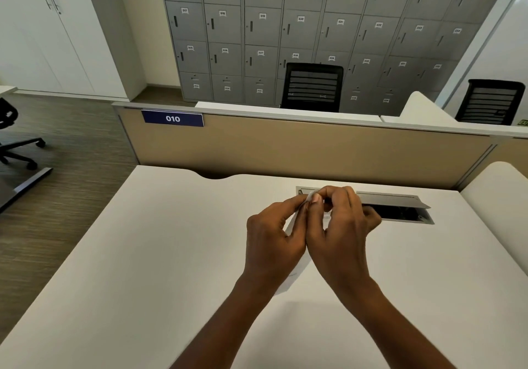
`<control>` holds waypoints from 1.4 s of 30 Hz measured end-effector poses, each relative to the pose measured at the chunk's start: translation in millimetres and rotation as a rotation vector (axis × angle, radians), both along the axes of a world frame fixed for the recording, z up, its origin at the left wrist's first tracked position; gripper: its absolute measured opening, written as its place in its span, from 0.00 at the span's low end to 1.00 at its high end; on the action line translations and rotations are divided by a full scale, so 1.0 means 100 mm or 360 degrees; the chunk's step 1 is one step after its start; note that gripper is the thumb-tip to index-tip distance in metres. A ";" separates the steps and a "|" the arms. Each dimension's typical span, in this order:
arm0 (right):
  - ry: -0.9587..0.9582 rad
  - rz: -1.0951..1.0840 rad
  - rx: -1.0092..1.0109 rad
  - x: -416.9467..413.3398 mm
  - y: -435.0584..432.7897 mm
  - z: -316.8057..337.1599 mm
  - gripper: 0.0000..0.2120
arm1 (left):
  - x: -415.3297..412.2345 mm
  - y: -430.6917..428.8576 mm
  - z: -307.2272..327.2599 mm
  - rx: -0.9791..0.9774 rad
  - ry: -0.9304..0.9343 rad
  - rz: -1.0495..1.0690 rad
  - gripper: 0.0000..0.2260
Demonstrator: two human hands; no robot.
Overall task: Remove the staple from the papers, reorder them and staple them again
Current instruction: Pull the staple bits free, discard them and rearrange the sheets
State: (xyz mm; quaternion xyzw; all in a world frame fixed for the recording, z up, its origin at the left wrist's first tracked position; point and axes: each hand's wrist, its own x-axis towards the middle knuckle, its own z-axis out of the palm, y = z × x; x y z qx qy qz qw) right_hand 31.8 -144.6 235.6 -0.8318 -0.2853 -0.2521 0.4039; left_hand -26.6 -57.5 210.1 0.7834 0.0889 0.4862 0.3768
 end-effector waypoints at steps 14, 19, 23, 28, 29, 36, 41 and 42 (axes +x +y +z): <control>0.0325 0.0140 0.0097 -0.06 0.09 0.02 0.10 | -0.02 0.07 -0.09 0.0080 -0.0056 0.0093 0.11; 0.0603 0.0247 0.0162 -0.03 0.09 0.08 0.09 | -0.05 0.10 -0.07 0.0171 -0.0054 0.0142 0.10; 0.0920 0.0358 0.0284 -0.03 0.10 0.12 0.09 | -0.05 0.15 -0.06 0.0207 -0.0056 0.0181 0.09; 0.0876 0.0512 0.0310 -0.01 0.07 0.10 0.10 | -0.10 0.23 -0.01 -0.0177 -0.0027 0.0193 0.08; 0.0823 0.0512 0.0313 0.02 0.05 0.09 0.09 | -0.11 0.26 0.00 -0.0297 -0.0017 0.0182 0.08; 0.0632 0.0419 0.0422 0.38 -0.15 -0.09 0.04 | -0.27 0.52 0.14 -0.0817 -0.0039 0.0002 0.05; 0.1001 0.0741 0.0675 0.46 -0.21 -0.18 0.07 | -0.36 0.69 0.22 -0.1120 -0.0171 -0.0163 0.06; 0.1055 0.0812 0.0682 0.48 -0.20 -0.21 0.07 | -0.38 0.72 0.23 -0.1153 -0.0188 -0.0185 0.07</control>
